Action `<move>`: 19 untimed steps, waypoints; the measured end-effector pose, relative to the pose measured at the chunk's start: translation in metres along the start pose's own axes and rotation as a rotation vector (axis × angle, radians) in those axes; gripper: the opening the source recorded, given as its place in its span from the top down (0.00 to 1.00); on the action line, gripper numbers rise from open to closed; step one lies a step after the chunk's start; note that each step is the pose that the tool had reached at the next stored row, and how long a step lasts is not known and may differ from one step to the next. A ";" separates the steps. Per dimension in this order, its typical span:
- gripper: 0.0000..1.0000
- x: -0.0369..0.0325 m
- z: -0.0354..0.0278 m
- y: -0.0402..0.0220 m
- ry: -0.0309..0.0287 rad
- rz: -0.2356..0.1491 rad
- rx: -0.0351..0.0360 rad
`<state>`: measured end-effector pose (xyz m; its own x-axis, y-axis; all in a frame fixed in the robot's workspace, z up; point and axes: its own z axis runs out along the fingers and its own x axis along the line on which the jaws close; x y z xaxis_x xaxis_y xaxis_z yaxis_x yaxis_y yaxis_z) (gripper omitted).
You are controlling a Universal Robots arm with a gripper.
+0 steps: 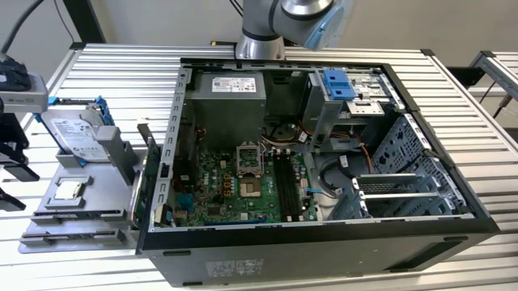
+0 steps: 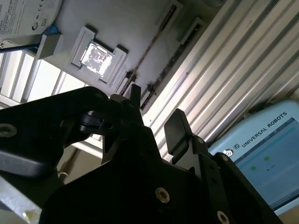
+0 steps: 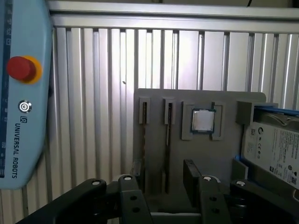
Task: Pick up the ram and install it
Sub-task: 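Pick up the ram and move it above insertion slot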
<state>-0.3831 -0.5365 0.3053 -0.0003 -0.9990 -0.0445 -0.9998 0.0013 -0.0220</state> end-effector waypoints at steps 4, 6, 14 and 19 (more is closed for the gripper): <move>0.00 0.0002 0.0067 0.0002 -0.0022 0.000 0.0000; 0.00 0.0005 0.0104 0.0002 -0.0030 0.000 -0.0001; 0.00 0.0011 0.0246 0.0008 -0.0067 -0.003 -0.0002; 0.00 0.0016 0.0337 0.0029 -0.0067 -0.003 -0.0002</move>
<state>-0.3852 -0.5365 0.2715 0.0029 -0.9987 -0.0511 -0.9998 -0.0018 -0.0220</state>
